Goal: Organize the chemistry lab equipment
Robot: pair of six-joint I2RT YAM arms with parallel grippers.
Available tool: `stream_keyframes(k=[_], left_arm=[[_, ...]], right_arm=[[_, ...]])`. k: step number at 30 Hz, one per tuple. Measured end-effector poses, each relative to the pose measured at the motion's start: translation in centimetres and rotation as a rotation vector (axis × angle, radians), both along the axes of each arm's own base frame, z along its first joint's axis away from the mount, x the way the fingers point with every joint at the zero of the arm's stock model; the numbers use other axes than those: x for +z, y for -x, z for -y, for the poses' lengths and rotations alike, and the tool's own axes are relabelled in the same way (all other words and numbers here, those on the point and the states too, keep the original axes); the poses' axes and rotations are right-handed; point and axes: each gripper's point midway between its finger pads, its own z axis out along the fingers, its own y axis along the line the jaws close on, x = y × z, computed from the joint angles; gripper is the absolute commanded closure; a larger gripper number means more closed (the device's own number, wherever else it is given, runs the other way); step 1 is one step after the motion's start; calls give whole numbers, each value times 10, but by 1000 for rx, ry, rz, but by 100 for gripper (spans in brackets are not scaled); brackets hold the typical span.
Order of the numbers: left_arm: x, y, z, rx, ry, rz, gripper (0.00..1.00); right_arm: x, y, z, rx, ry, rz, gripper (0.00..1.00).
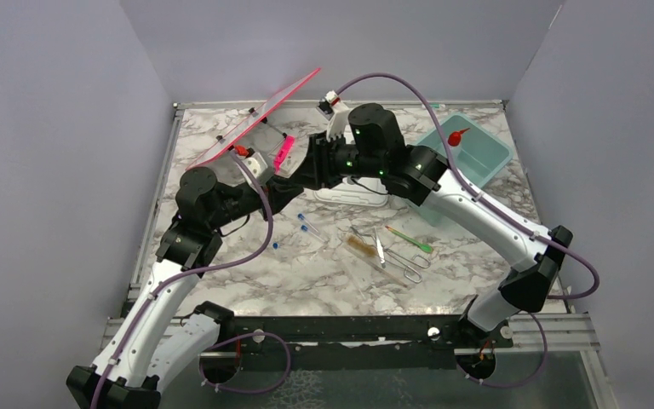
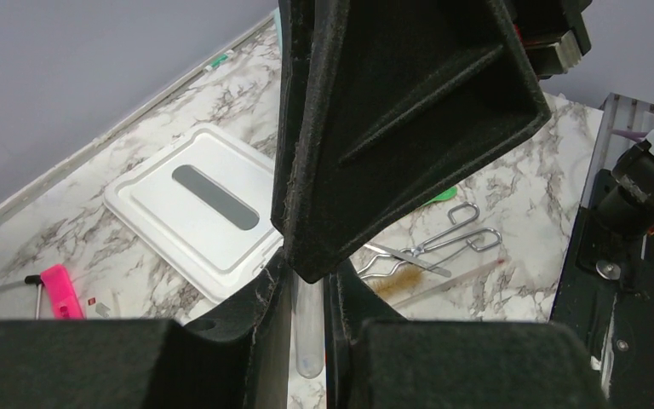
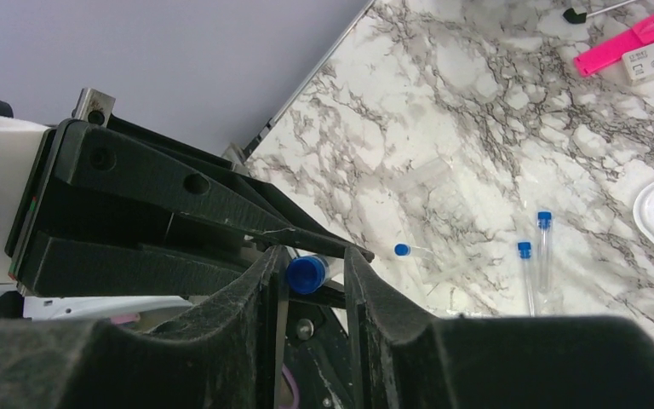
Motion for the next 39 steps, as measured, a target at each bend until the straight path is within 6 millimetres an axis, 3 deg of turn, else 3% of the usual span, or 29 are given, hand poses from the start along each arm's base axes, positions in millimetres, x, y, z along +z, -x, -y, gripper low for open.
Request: stream_keyframes(k=[7,9,12,14,21,26,33,36,39], left_arm=[[-7,-3,-2,17,-18,-8,95],[-10,-3,-3,22,-23,-12,84],[-14,-5,-5,39,-29,-24,51],[-15,-7,-7,58,-30,-30,39],[-21,-7,-27,199,-4,-54,26],[-20,-6,-62,424,67,-88,23],[8,-10,-128,806,181,-100,23],[19,-9,-151,933,214,-107,23],[34,-9,-169,1045,242,-123,23]], right_arm=[[-9,4,-4,32,25,-41,81],[-12,3,-5,32,34,-43,84],[-15,0,-5,27,43,-44,85],[-20,-3,-3,8,62,-44,85],[-42,-22,8,-63,166,16,86],[-80,-29,13,-64,278,102,86],[-154,11,-9,118,409,219,86],[-171,30,-20,194,426,271,86],[-174,44,-35,249,416,331,86]])
